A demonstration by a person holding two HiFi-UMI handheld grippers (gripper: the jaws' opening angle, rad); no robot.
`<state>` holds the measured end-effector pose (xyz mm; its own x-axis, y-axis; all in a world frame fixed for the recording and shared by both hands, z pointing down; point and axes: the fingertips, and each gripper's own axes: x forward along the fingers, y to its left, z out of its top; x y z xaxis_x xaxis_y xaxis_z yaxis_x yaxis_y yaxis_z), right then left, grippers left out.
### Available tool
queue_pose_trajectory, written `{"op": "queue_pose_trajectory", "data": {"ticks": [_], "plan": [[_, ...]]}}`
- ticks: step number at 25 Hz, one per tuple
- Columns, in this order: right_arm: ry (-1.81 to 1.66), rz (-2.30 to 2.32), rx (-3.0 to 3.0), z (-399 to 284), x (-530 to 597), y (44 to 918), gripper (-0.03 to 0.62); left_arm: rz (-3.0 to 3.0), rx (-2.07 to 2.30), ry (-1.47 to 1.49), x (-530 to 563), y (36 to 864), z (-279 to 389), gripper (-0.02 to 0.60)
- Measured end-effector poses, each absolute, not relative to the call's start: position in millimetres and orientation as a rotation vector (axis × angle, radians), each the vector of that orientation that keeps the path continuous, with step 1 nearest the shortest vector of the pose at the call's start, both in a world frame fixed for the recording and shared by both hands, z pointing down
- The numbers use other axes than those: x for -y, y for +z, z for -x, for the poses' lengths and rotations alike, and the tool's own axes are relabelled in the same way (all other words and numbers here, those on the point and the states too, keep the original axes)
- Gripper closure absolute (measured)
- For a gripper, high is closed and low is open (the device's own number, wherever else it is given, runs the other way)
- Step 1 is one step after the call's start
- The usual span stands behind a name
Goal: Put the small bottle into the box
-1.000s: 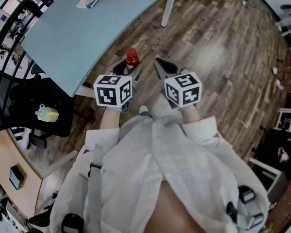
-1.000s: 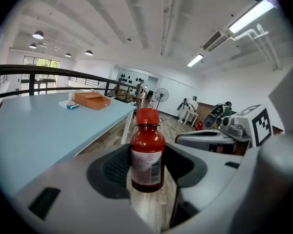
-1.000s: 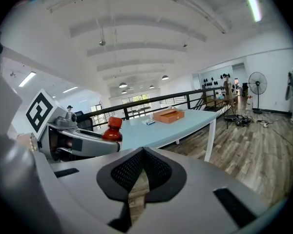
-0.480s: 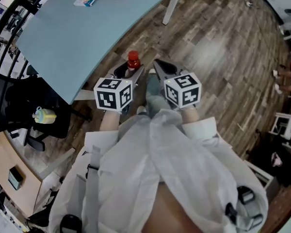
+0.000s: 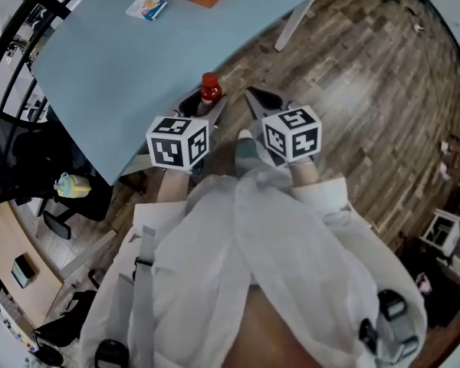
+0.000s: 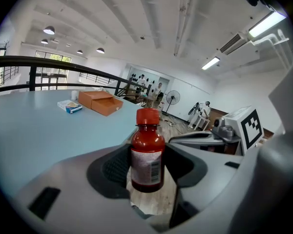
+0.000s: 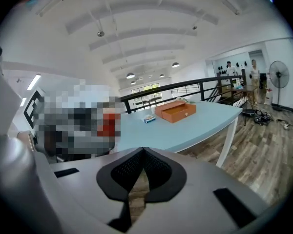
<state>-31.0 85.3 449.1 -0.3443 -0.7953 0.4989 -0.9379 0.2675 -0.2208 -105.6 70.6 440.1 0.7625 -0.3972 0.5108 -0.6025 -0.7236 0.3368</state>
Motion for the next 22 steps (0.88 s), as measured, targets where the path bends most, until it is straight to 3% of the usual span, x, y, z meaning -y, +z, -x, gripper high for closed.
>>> {"op": "queue_pose_trajectory", "data": {"ticks": [14, 22], "plan": [[0.659, -1.459, 2.312, -59.7, 13.4, 437.4, 0.591, -2.460, 0.831, 0.529, 36.8, 427.4, 5.8, 0.371], [0.722, -1.460, 2.307, -80.2, 18.7, 448.7, 0.591, -2.426, 0.831, 0.567, 41.6, 437.4, -14.0, 0.371]]}}
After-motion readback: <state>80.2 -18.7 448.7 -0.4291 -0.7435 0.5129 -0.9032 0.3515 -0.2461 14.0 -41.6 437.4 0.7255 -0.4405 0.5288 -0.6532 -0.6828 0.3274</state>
